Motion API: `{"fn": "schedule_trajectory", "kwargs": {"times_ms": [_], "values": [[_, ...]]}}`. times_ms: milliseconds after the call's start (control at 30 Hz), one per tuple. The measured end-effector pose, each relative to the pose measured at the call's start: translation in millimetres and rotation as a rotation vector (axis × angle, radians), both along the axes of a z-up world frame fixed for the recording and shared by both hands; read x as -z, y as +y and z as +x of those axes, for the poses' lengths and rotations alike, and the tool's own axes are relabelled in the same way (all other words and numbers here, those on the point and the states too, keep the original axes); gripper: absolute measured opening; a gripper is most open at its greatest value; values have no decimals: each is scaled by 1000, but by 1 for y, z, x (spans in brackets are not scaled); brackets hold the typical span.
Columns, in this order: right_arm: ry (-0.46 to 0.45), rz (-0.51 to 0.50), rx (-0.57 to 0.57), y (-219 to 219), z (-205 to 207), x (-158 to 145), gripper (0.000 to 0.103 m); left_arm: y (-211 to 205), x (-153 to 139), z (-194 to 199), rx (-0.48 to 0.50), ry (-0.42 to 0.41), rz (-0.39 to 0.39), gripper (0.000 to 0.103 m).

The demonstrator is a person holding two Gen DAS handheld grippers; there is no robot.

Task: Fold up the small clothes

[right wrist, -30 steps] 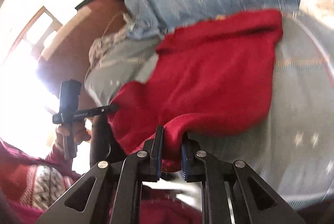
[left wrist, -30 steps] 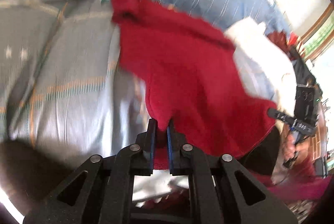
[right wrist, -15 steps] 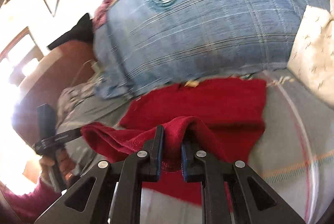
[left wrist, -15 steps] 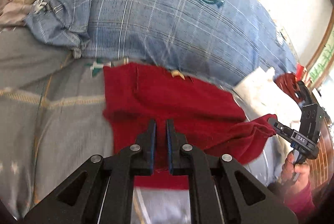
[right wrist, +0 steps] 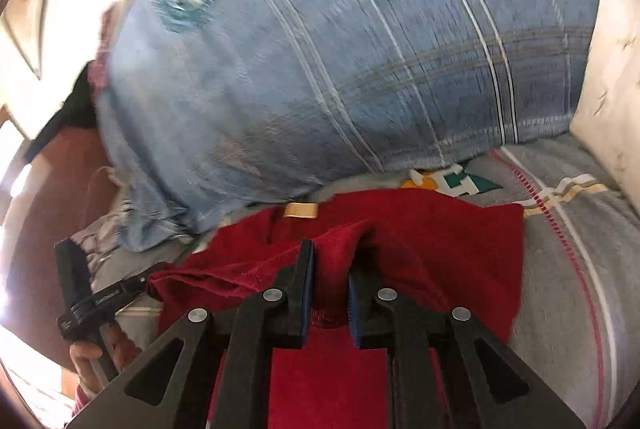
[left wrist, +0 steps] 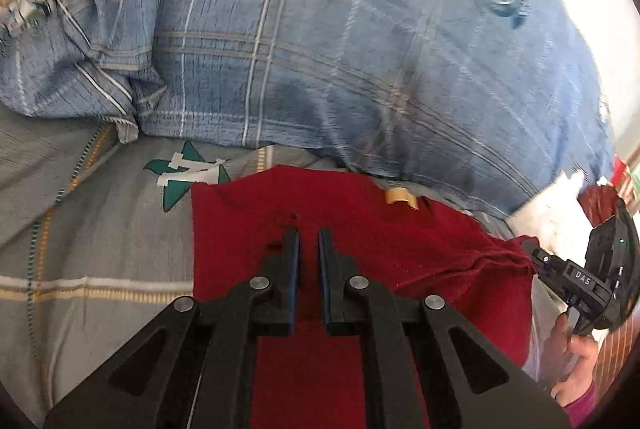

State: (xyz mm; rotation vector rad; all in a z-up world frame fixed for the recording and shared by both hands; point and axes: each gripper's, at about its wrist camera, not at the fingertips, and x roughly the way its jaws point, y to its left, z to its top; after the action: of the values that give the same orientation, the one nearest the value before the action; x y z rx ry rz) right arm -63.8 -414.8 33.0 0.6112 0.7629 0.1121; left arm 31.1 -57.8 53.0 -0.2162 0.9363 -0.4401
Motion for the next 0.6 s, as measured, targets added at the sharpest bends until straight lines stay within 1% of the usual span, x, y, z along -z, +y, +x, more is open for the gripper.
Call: {"fn": "schedule_trajectory", "kwargs": {"times_ms": [67,100,133,167,200,233,300,333,367,400,433,467,533,600], "values": [[26,26,-6,-5,13,5,24,-1,9,11,-19,19,17,10],[31,28,8,-9,16,4,36,-1,13,16,-17,31,6,10],[19,25,33,-12,13,1,53,1,15,18,-13,41,-6,11],[-16,27,68,-18,8,-5,60,2,16,21,-12,50,-14,13],[-50,32,104,-24,0,-12,64,2,15,23,-8,55,-17,21],[-66,40,119,-28,-6,-17,64,3,14,23,-3,54,-19,43],[-83,49,94,-28,-16,-25,64,7,6,18,-32,13,-19,67],[-84,27,74,-24,-19,-27,64,10,1,14,-42,-18,-30,67],[-82,-12,56,-17,-22,-29,64,9,-2,13,-40,-30,-28,68],[-76,-50,30,-7,-22,-29,64,8,-3,11,-36,-29,-18,67],[-66,-67,7,0,-20,-27,61,6,-4,10,-36,-27,-13,67],[-54,-84,-29,11,-16,-24,60,4,-4,11,-31,-28,-10,67],[-42,-105,-69,24,-7,-19,58,-3,-2,8,-12,-38,15,68],[-20,-183,-76,38,4,-14,58,-13,2,8,-13,-57,71,68]]}}
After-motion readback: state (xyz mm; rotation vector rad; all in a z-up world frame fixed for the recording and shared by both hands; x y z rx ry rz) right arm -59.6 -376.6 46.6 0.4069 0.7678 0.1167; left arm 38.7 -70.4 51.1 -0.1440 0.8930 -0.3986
